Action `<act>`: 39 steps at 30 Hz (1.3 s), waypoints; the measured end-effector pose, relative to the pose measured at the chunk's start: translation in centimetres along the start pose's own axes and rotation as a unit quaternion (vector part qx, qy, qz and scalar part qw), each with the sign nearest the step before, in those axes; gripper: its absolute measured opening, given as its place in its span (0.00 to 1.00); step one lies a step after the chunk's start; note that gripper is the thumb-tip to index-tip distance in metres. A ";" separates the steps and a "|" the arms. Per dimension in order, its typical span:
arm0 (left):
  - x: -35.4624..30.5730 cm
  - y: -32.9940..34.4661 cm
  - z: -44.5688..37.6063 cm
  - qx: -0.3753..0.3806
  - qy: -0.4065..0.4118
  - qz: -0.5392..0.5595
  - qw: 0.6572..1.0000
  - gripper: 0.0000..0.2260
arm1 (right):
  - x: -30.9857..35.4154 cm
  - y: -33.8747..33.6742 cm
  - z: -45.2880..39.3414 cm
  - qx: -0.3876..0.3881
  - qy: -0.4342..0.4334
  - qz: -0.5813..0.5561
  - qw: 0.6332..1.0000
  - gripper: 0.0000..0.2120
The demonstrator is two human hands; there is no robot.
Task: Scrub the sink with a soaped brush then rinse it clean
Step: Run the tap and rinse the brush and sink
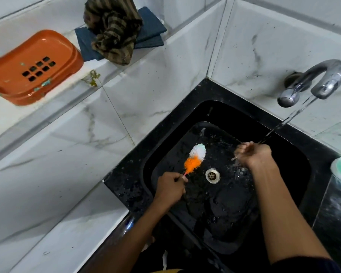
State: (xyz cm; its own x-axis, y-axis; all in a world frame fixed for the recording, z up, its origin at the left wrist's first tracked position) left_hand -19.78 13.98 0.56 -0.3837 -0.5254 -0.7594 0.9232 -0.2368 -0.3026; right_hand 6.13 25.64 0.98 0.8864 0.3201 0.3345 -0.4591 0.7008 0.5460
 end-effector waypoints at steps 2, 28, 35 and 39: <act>-1.0 -1.0 0.0 -0.009 0.018 -0.017 1.000 0.12 | -1.8 0.3 -0.4 0.004 0.016 -0.009 1.000 0.20; -17.7 -8.8 -8.6 0.095 0.186 -0.369 0.906 0.10 | -9.7 2.0 -0.1 0.127 -0.012 0.111 0.986 0.14; -17.3 -9.1 -9.7 0.106 0.168 -0.373 0.906 0.09 | -17.3 6.5 3.5 0.266 0.125 0.240 0.925 0.16; -16.6 -9.2 -9.9 0.115 0.169 -0.368 0.907 0.11 | -14.1 3.6 2.5 0.162 0.092 0.154 0.970 0.14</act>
State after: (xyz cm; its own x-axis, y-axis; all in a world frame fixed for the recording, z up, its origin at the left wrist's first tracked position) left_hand -21.67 32.92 10.28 -0.8301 0.1163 -0.5453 0.3760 -0.6055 -0.7014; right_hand -8.21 22.08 0.12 0.6857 0.6116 0.3945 -0.6726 0.3253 0.6647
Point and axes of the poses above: each hand's wrist, its own z-axis away from the middle knuckle, its own y-axis out of the palm, x = y × z, the point moved 2 cm from there along -z, towards the middle knuckle, and after that the axes turned 7 degrees about x, right-handed, at the moved point
